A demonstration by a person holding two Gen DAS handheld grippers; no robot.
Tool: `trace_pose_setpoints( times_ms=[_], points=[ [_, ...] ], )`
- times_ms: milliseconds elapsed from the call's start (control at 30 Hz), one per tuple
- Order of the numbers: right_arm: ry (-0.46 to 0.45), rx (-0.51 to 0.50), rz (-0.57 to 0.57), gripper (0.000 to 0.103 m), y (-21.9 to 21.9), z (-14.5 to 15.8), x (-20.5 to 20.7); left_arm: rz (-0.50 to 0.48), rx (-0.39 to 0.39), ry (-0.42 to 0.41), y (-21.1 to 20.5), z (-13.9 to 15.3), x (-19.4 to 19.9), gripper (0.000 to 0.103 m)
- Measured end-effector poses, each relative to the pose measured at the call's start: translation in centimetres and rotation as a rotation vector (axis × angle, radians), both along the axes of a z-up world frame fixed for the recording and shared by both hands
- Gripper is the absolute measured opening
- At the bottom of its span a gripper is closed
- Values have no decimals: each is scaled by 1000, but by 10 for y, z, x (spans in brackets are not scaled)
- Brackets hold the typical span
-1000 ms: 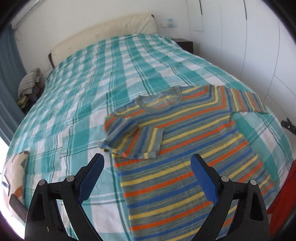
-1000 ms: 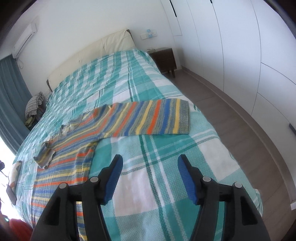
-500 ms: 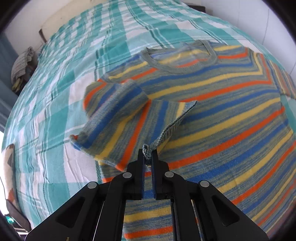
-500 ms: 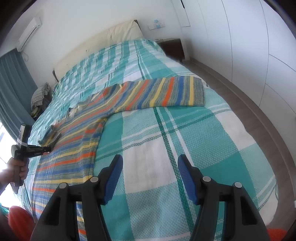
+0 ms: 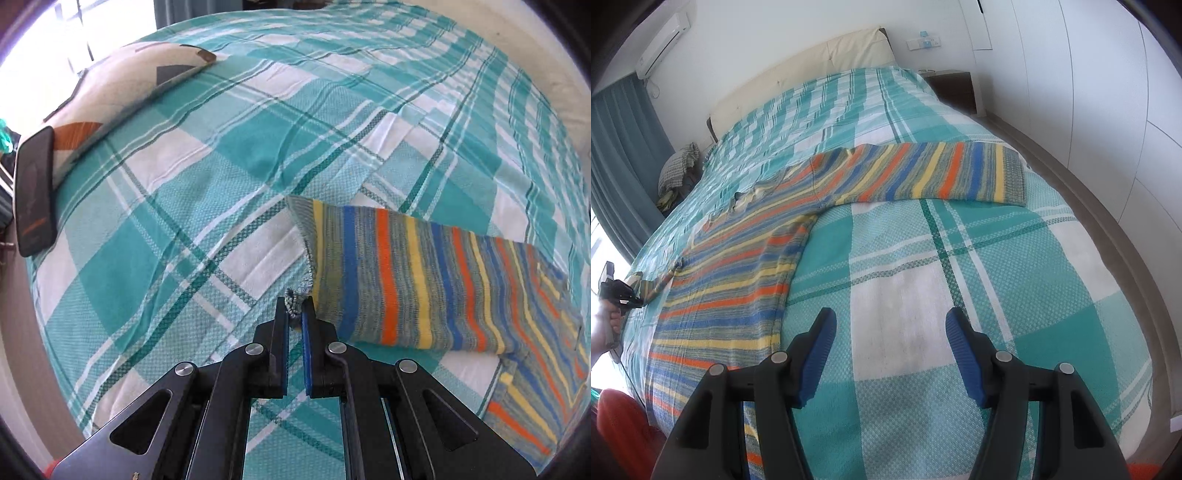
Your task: Fold small clothes
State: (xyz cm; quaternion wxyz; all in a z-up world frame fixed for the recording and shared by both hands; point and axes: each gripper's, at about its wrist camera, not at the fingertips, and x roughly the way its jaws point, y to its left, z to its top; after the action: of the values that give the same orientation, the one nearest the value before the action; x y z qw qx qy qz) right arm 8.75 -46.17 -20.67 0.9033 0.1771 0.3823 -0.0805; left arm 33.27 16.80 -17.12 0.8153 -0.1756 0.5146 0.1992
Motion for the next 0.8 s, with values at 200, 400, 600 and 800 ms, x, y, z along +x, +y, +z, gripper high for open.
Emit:
trace_pose_setpoints(
  times_ms=[200,400,600,800],
  points=[
    [32,-7,-5,62,0,-7,3,6,25,30,6,-4,15,3],
    [43,-9,-8,62,0,-10,4,11,41,70,9,-21,16,3],
    [57,-16,-37,62,-4,-13,4,10,45,51,9,-23,10,10],
    [37,-30,-124,87,-13,-8,-4,-66,132,-101,-9,16,-58,86]
  ],
)
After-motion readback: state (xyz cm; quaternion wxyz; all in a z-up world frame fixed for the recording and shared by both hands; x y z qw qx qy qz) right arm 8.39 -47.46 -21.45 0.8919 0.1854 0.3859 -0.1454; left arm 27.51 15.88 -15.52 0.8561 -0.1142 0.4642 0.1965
